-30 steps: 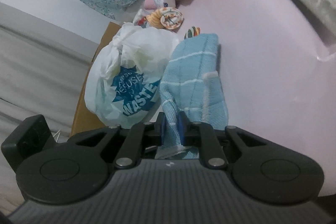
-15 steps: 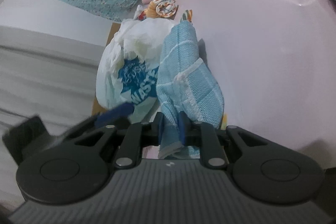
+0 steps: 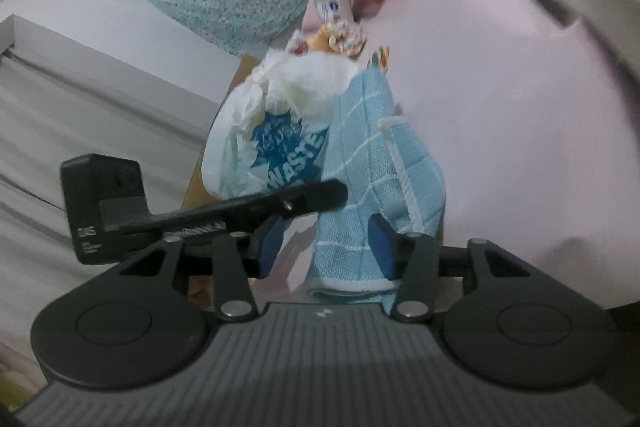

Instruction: Organize soft objects

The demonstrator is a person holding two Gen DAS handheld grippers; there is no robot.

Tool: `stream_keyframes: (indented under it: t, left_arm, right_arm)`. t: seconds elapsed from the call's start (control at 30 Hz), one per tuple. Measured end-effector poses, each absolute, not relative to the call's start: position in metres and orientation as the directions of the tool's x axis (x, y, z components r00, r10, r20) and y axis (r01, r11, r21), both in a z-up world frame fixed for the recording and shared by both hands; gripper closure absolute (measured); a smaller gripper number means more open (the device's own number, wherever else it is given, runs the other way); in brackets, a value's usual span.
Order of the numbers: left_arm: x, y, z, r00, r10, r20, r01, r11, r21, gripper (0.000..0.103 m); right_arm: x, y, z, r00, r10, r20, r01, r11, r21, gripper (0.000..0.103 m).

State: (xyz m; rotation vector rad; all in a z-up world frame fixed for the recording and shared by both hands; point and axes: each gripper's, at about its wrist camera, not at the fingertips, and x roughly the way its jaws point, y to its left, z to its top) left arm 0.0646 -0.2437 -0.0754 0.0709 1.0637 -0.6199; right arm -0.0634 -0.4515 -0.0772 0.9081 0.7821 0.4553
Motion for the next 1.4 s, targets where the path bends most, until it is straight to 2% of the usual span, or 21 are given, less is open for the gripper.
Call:
stream_keyframes:
  t: [0.2,0.27,0.3,0.33,0.37,0.4,0.5,0.7,0.87,1.03,1.13,1.27,1.33,1.4]
  left_arm:
    - [0.062,-0.242,-0.078,0.324,-0.436,-0.840,0.501,0.832,-0.238,0.060]
    - [0.063,-0.241,-0.078,0.314,-0.440,-0.841,0.496,0.831,-0.250,0.060]
    - [0.064,-0.241,-0.078,0.304,-0.446,-0.842,0.493,0.830,-0.262,0.060]
    - [0.065,-0.240,-0.079,0.292,-0.454,-0.842,0.486,0.828,-0.278,0.059]
    - [0.067,-0.239,-0.080,0.275,-0.466,-0.841,0.476,0.826,-0.302,0.059]
    - [0.068,-0.238,-0.080,0.262,-0.478,-0.839,0.467,0.823,-0.323,0.058]
    - [0.071,-0.235,-0.080,0.235,-0.520,-0.821,0.438,0.811,-0.388,0.047]
    - [0.080,-0.233,-0.083,0.174,-0.578,-0.798,0.382,0.786,-0.486,0.036]
    - [0.081,-0.240,-0.086,0.162,-0.579,-0.799,0.391,0.781,-0.487,0.024]
    - [0.080,-0.245,-0.089,0.169,-0.568,-0.805,0.401,0.786,-0.470,0.023]
    - [0.080,-0.248,-0.089,0.180,-0.546,-0.818,0.408,0.798,-0.443,0.028]
    - [0.078,-0.249,-0.088,0.215,-0.490,-0.845,0.427,0.825,-0.370,0.050]
    - [0.079,-0.248,-0.088,0.224,-0.479,-0.849,0.428,0.831,-0.356,0.055]
    - [0.080,-0.245,-0.087,0.232,-0.472,-0.851,0.426,0.835,-0.348,0.064]
  right_arm:
    - [-0.074,-0.469,-0.071,0.730,0.527,-0.435,0.026,0.615,0.788,0.055]
    - [-0.070,-0.463,-0.076,0.722,0.502,-0.476,0.046,0.652,0.757,0.065]
    - [-0.068,-0.458,-0.077,0.711,0.494,-0.500,0.047,0.676,0.736,0.075]
    - [-0.066,-0.452,-0.078,0.700,0.483,-0.525,0.045,0.704,0.708,0.081]
    - [-0.064,-0.445,-0.079,0.695,0.468,-0.546,0.036,0.736,0.676,0.083]
    - [-0.064,-0.440,-0.077,0.696,0.462,-0.550,0.019,0.754,0.657,0.083]
    - [-0.061,-0.431,-0.075,0.687,0.460,-0.563,-0.006,0.778,0.628,0.084]
    - [-0.061,-0.424,-0.073,0.680,0.457,-0.574,-0.039,0.804,0.593,0.084]
    - [-0.059,-0.412,-0.072,0.670,0.478,-0.569,-0.094,0.814,0.573,0.082]
    - [-0.059,-0.401,-0.071,0.656,0.506,-0.560,-0.153,0.815,0.559,0.078]
    - [-0.059,-0.394,-0.070,0.652,0.524,-0.549,-0.186,0.812,0.554,0.075]
    - [-0.059,-0.386,-0.071,0.647,0.544,-0.534,-0.212,0.802,0.559,0.073]
    - [-0.061,-0.385,-0.071,0.650,0.545,-0.531,-0.212,0.800,0.562,0.073]
    - [-0.063,-0.386,-0.070,0.653,0.543,-0.528,-0.206,0.798,0.566,0.073]
